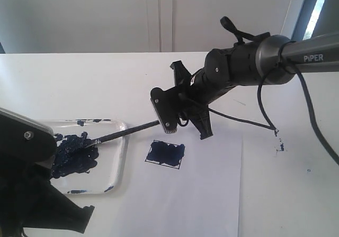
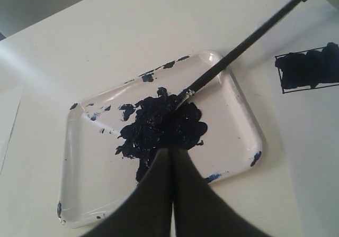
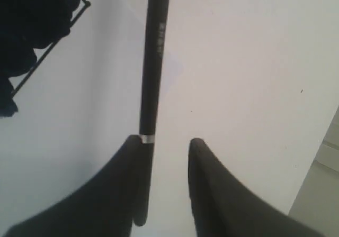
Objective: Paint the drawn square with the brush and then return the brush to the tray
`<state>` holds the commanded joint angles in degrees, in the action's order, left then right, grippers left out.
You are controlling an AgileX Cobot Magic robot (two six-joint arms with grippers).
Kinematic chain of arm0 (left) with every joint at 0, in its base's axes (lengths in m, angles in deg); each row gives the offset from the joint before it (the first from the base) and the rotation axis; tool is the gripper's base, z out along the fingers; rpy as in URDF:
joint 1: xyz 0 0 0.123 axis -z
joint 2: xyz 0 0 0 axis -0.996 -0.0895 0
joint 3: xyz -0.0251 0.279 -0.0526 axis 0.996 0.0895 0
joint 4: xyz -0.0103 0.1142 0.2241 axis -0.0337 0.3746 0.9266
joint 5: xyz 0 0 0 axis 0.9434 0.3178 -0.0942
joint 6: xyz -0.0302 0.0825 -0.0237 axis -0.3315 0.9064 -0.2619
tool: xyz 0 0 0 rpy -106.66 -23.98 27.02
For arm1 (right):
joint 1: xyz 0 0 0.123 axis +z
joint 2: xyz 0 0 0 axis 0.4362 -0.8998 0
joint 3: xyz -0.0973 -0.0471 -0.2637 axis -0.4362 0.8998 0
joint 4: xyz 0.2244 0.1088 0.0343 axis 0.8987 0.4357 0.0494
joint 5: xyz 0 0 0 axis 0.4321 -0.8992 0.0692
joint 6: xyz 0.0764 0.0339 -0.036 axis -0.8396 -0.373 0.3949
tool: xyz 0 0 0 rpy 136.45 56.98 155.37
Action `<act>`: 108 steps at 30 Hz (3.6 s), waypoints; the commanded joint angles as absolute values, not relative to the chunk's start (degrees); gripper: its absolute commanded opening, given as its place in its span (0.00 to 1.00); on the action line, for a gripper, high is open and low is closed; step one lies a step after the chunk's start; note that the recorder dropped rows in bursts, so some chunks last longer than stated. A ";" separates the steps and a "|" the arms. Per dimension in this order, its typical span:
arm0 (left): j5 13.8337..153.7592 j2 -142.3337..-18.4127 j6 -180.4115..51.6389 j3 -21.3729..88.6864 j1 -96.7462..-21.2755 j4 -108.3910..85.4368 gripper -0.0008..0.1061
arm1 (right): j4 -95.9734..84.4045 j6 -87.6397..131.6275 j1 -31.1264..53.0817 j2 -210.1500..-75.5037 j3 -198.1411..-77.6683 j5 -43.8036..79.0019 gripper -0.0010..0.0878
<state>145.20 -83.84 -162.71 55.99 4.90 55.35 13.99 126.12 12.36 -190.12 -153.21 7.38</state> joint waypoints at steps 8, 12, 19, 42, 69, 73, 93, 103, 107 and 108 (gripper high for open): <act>145.43 -83.84 -162.71 55.99 4.90 55.35 0.01 | 14.91 124.71 12.36 -189.09 -153.21 9.73 0.62; 145.54 -83.84 -162.71 55.99 4.90 55.25 0.01 | 15.08 117.96 12.36 -186.62 -153.21 9.62 0.62; 146.42 -83.84 -162.71 55.99 4.90 55.25 0.01 | 14.65 111.38 12.36 -179.54 -153.21 8.58 0.57; 137.67 -83.73 -152.44 55.99 4.90 58.19 0.01 | 16.96 80.67 6.07 -151.34 -149.84 -6.49 0.01; 122.21 -80.55 -152.44 55.99 -9.98 57.62 0.01 | 10.84 68.26 6.07 -142.60 -149.84 -11.57 0.01; 106.71 -71.16 -152.44 55.99 -29.55 57.62 0.01 | 10.83 67.16 6.07 -142.60 -149.79 -11.57 0.01; 100.03 -43.58 -151.87 60.48 -67.49 27.51 0.01 | 10.83 67.05 6.07 -142.49 -149.57 -11.32 0.01; 101.58 -31.18 -150.34 79.68 -67.49 -3.78 0.01 | 10.95 67.05 6.07 -142.49 -149.57 -11.68 0.01; 101.85 -26.69 -149.86 84.48 -67.49 -7.93 0.01 | 10.95 67.05 6.07 -142.49 -149.57 -11.75 0.01; 101.85 -26.24 -148.93 85.63 -67.49 -11.04 0.01 | 10.95 67.05 6.07 -142.49 -149.57 -11.82 0.01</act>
